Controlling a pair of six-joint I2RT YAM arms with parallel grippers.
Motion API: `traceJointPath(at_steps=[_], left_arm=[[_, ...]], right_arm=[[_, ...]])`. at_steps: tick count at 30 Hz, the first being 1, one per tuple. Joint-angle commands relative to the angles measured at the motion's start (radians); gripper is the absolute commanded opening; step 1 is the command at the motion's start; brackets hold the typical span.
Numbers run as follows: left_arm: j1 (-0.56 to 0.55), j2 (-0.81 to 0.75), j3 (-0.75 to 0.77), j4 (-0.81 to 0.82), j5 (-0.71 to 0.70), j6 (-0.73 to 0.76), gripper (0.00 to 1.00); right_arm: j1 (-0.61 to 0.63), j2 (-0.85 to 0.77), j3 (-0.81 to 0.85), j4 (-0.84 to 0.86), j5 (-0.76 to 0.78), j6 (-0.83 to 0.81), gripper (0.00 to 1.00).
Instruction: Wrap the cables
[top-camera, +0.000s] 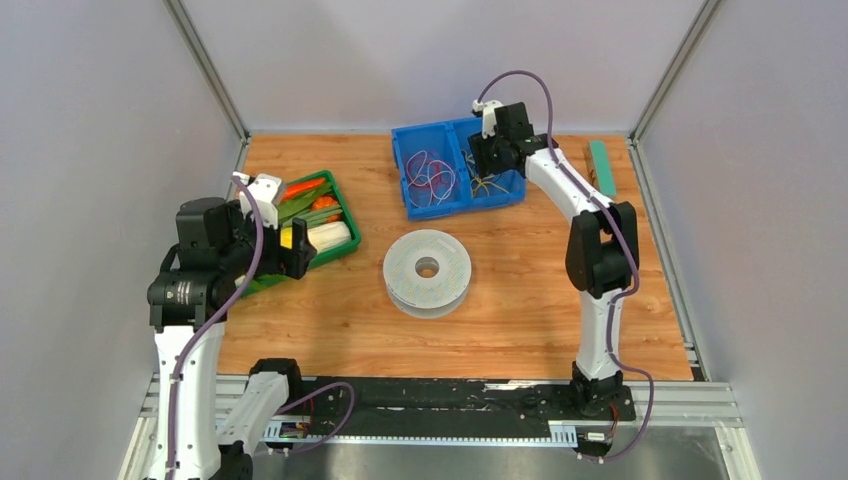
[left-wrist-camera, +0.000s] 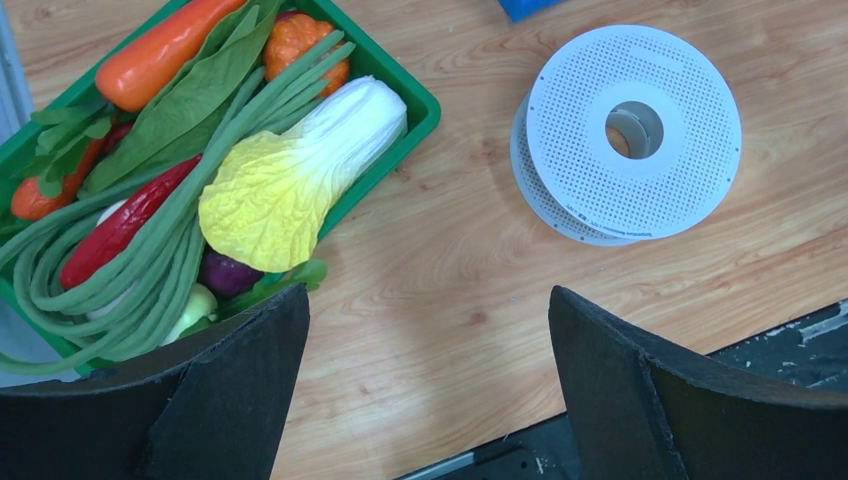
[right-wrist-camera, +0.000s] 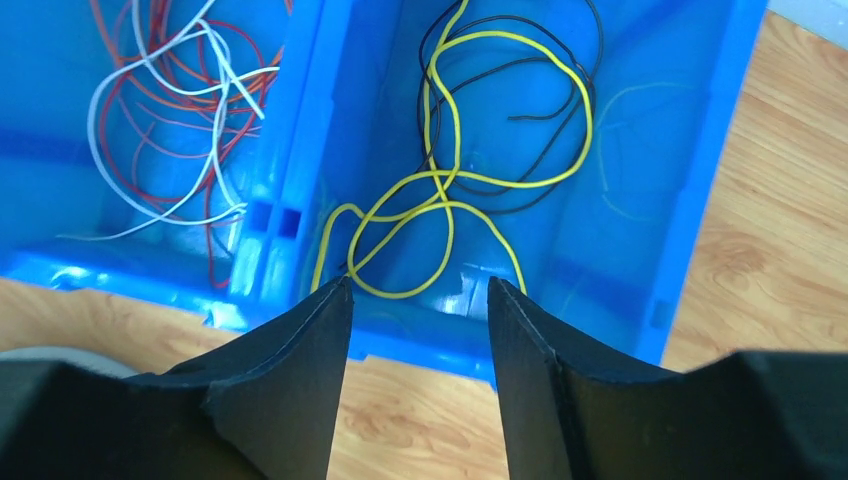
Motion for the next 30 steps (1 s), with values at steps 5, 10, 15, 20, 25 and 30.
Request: traceJointPath(at_steps=[5, 10, 15, 20, 25, 30], left_arm=[[0.006, 0.028, -0.021, 0.050, 0.024, -0.017, 0.97], [0.006, 0.053, -0.033, 0.060, 0.024, -0.017, 0.97], [0.006, 0.073, -0.035, 0.067, 0.035, -0.021, 0.97], [0.006, 0.090, -0.029, 0.075, 0.033, -0.025, 0.97], [0.006, 0.096, -0.026, 0.074, 0.030, -0.025, 0.97], [0.006, 0.099, -0.029, 0.075, 0.027, -0.020, 0.97]], right_arm=[[0.001, 0.158, 0.161, 0.096, 0.009, -0.080, 0.51], [-0.010, 0.235, 0.217, 0.115, 0.007, -0.083, 0.45], [-0.024, 0.279, 0.230, 0.150, -0.002, -0.083, 0.41], [-0.027, 0.310, 0.230, 0.173, 0.002, -0.096, 0.39], [-0.035, 0.328, 0.224, 0.202, -0.001, -0.094, 0.38], [-0.036, 0.360, 0.253, 0.205, 0.003, -0.102, 0.36]])
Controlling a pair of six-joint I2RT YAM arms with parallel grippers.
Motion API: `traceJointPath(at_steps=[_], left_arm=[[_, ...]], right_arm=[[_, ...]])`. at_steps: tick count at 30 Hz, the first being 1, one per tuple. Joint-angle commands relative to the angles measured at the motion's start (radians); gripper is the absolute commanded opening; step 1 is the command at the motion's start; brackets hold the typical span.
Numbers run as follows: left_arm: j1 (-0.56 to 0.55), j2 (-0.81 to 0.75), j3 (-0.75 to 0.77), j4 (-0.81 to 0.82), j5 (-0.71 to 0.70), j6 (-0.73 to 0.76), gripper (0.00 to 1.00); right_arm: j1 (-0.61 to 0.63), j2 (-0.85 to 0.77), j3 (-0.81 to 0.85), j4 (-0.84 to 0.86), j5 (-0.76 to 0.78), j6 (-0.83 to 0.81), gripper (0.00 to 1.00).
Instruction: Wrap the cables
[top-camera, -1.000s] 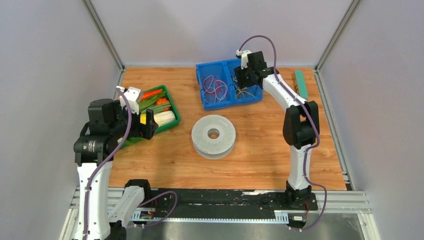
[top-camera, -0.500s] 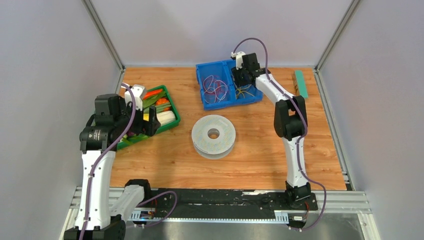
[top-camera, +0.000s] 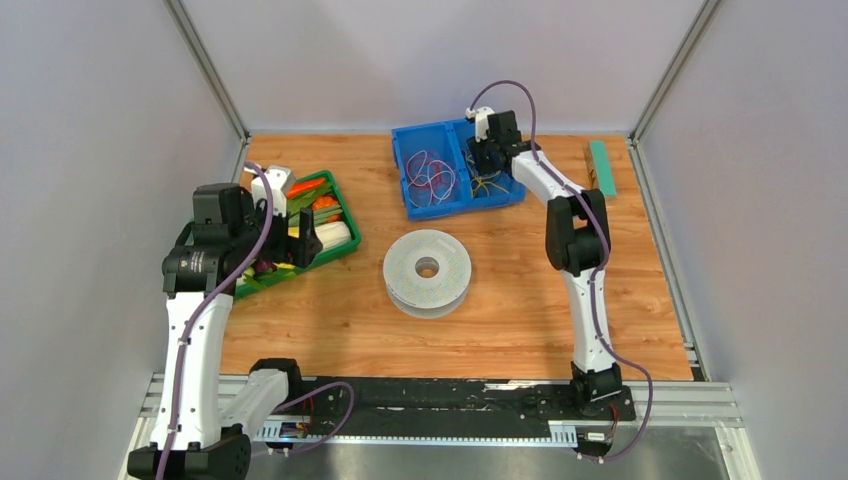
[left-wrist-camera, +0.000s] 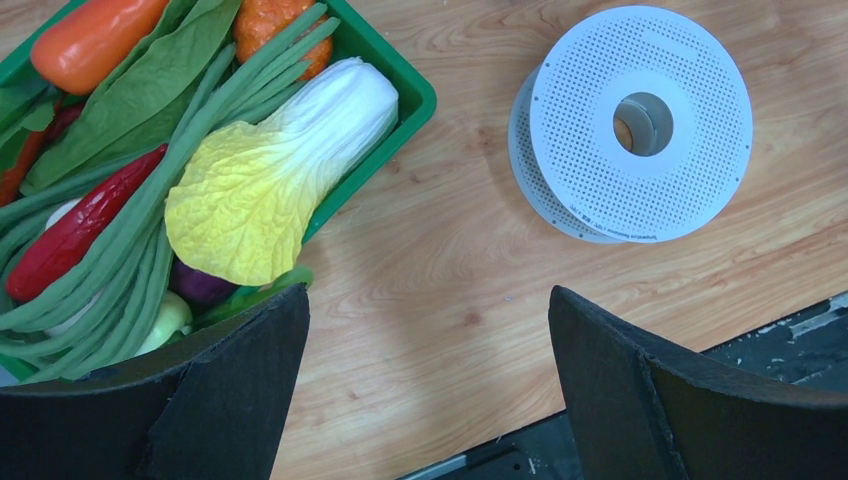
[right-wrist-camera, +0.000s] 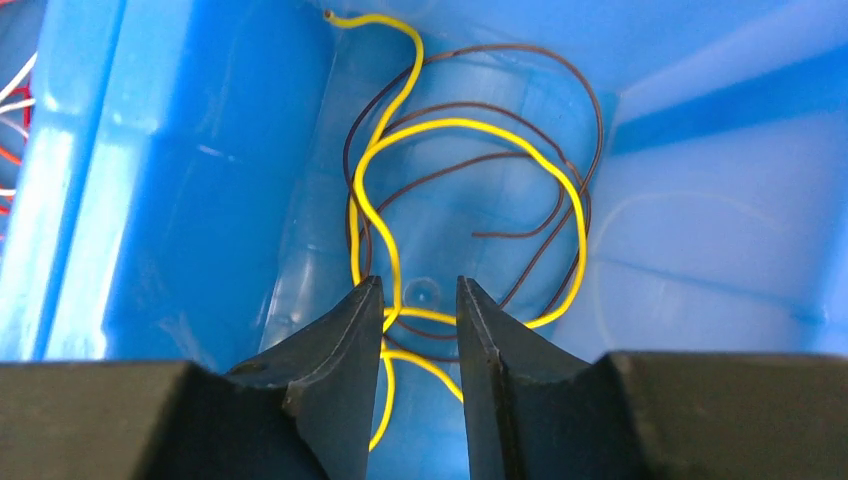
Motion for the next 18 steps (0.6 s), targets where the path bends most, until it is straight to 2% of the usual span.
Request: traceJointPath(at_steps=[1, 9, 13, 18], left_arm=[[0.006, 0.001, 0.006, 0.029, 0.011, -0.008, 0.97], [0.006, 0.008, 0.008, 0.030, 0.008, -0.008, 0.97], [0.006, 0.007, -0.002, 0.032, 0.007, -0.007, 0.97], [0.006, 0.010, 0.001, 0.030, 0.008, -0.008, 0.97]], right_arm=[[-0.002, 0.037, 0.063, 0.062, 0.003, -0.019, 0.36], [-0.005, 0.065, 0.078, 0.068, 0.001, -0.019, 0.34], [-0.011, 0.075, 0.085, 0.074, 0.006, -0.009, 0.19], [-0.011, 0.011, 0.068, 0.062, -0.019, -0.003, 0.00]])
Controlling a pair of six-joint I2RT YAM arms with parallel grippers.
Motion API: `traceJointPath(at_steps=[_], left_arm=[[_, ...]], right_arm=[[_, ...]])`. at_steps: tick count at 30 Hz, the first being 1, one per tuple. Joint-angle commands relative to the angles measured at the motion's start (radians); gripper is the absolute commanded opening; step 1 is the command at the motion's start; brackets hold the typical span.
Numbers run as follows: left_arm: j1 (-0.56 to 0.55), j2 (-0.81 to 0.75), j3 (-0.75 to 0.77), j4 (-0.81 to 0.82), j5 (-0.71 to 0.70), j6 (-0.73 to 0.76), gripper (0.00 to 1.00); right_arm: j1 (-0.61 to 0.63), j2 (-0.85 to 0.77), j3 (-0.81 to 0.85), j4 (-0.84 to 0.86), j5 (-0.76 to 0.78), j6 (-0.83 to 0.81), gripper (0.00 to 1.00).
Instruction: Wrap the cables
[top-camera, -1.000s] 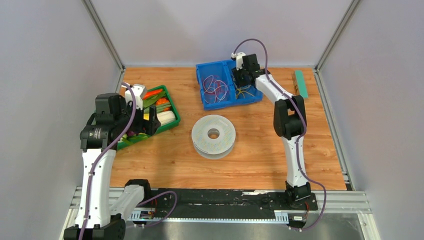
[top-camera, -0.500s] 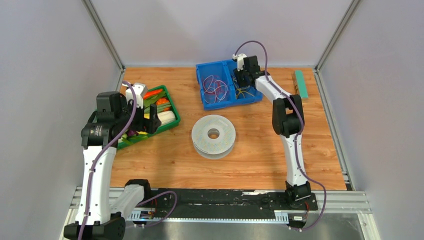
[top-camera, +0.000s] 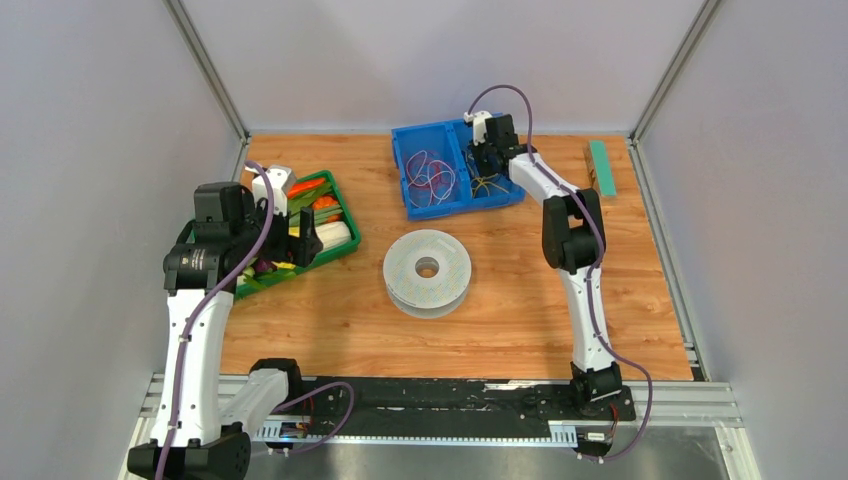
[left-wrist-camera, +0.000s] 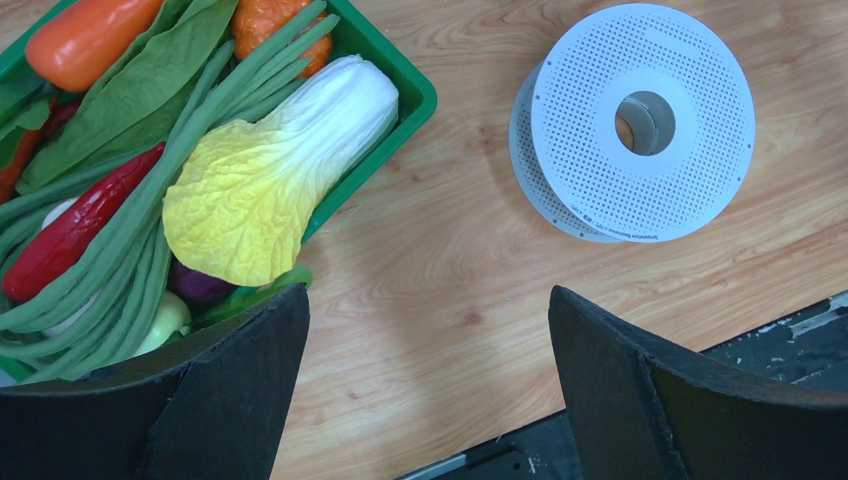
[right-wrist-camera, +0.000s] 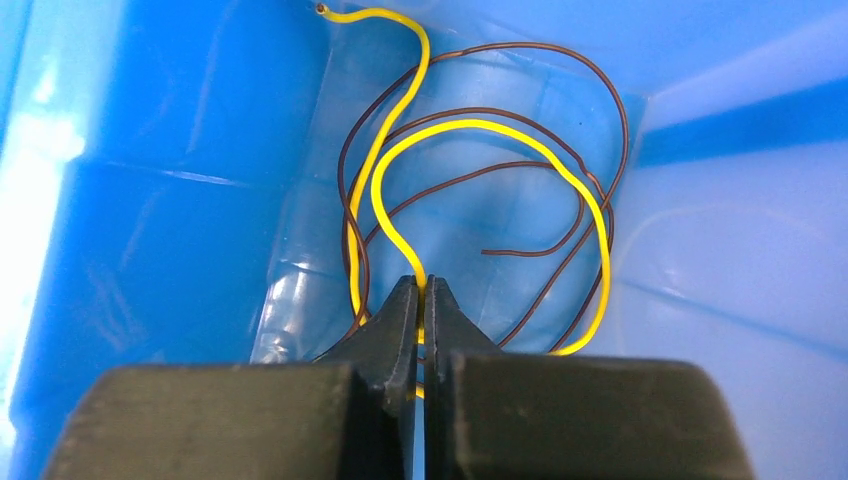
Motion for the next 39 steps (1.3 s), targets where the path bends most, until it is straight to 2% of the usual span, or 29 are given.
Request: traceJointPath(at_steps=[1, 10, 15, 24, 26, 34, 39], left_arm=[[0.006, 0.002, 0.004, 0.025, 0.009, -0.008, 0.97], [0.006, 0.013, 0.029, 0.025, 0.015, -0.019, 0.97], [0.006, 0.030, 0.027, 0.048, 0.038, -0.027, 0.97], [-0.008, 0.107, 0.021, 0.113, 0.170, -0.001, 0.95], [-0.011, 0.155, 0.029, 0.128, 0.183, 0.005, 0.94], [-0.169, 0.407, 0.084, 0.219, 0.223, 0.015, 0.93], [-0.243, 0.614, 0.193, 0.272, 0.231, -0.021, 0.93]], right_arm=[[-0.007, -0.074, 0.019, 0.034, -0.027, 0.002, 0.00], [-0.035, -0.367, -0.076, 0.006, -0.084, -0.001, 0.00], [-0.053, -0.453, -0.035, -0.057, -0.115, -0.006, 0.00], [-0.064, -0.522, 0.116, -0.121, -0.129, -0.012, 0.00], [-0.064, -0.539, 0.143, -0.133, -0.127, -0.007, 0.00], [-0.065, -0.654, 0.136, -0.135, -0.107, -0.010, 0.00], [-0.065, -0.741, 0.099, -0.135, -0.092, -0.040, 0.00]])
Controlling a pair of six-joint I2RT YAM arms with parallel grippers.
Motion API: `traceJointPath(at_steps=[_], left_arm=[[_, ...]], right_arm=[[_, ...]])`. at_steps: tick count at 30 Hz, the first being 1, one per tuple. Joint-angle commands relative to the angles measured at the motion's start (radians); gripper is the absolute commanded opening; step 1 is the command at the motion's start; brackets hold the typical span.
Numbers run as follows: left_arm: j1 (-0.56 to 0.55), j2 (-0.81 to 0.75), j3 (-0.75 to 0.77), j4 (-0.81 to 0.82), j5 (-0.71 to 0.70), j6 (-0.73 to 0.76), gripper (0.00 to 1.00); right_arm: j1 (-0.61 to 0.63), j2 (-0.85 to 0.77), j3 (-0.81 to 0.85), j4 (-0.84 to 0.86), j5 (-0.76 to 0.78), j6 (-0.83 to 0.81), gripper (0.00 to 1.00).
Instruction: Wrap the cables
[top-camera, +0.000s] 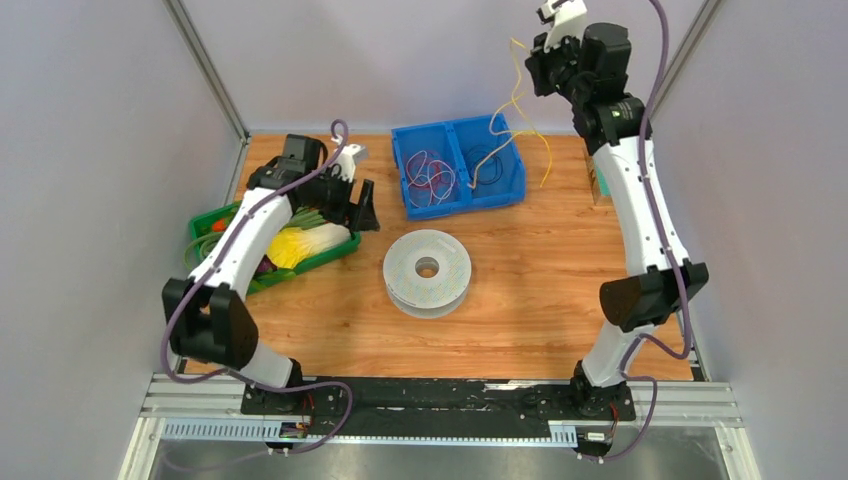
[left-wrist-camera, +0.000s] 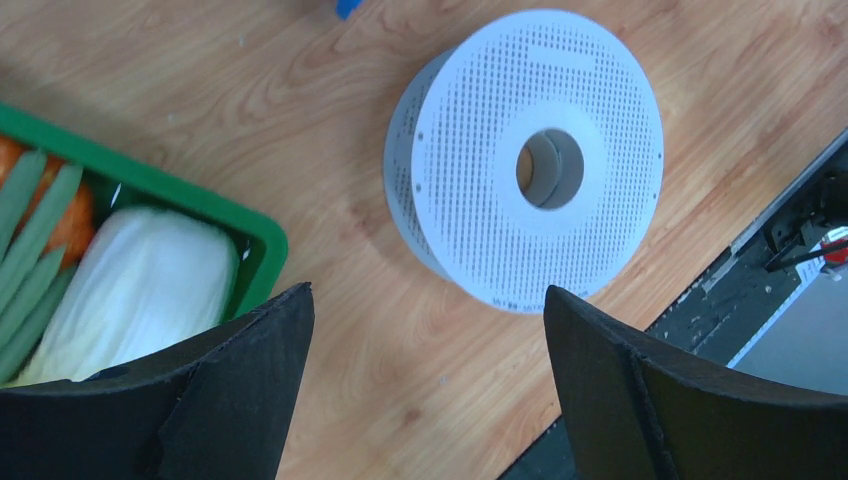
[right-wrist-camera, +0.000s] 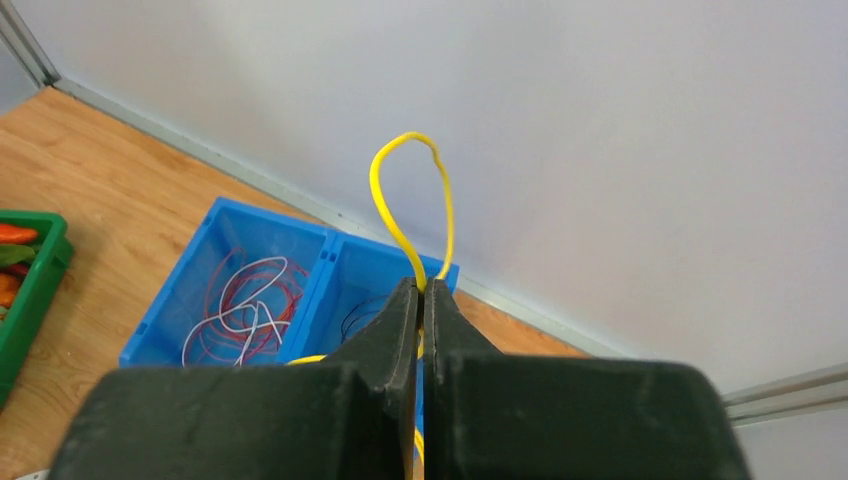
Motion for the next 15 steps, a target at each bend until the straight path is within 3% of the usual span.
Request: traceJointPath(at_steps=[1, 8, 15], left_arm=[[-0.058, 0.146, 0.125, 0.101, 0.026, -0.021, 0.93], [-0.147, 0.355, 0.239, 0.118, 0.015, -0.017, 0.92], [-0.234, 0.441, 0.210, 0.155, 0.027, 0.031, 0.85]], right_arm=[[0.002, -0.133, -0.006, 0.014, 0.018, -0.036, 0.00], [0.002, -0.241, -0.033, 0.014, 0.044, -0.045, 0.00], [0.002, -0.365, -0.122, 0.005, 0.023, 0.017, 0.00]])
